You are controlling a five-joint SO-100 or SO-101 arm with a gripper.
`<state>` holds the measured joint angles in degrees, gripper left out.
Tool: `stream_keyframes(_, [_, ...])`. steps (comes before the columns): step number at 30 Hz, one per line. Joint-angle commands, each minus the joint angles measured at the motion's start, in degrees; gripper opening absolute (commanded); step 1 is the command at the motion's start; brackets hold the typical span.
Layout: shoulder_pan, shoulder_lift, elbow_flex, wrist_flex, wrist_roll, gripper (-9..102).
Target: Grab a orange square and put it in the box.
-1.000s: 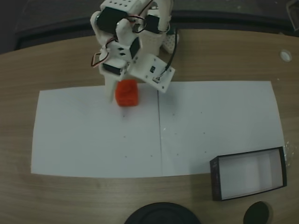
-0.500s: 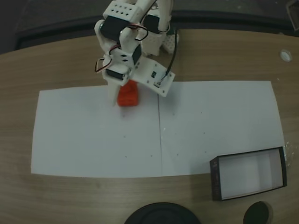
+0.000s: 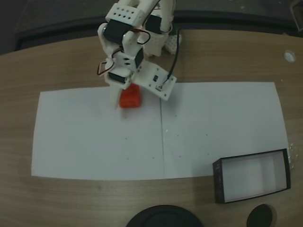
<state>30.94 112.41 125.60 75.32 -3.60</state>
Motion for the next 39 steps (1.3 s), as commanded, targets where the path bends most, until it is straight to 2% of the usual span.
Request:
stream_keyframes(1, [-0.4, 1.5, 0.9, -1.1, -0.1, 40])
stream_keyframes(6, [-0.4, 1.5, 1.4, -1.8, -0.1, 38])
stream_keyframes(10, [-0.4, 1.5, 1.4, -1.9, -0.1, 18])
stream_keyframes(12, [-0.4, 1.5, 1.4, -1.9, -1.7, 12])
stream_keyframes(18, [-0.4, 2.0, -0.2, -2.1, -2.7, 12])
stream_keyframes(21, [-2.5, 2.5, -6.3, -2.1, -2.6, 12])
stream_keyframes(25, [-8.3, 2.1, -20.0, -2.4, -0.4, 12])
stream_keyframes(31, [-22.3, 1.4, -41.0, -2.6, 1.3, 11])
stream_keyframes(39, [-37.0, -7.3, -50.1, -13.3, 1.4, 11])
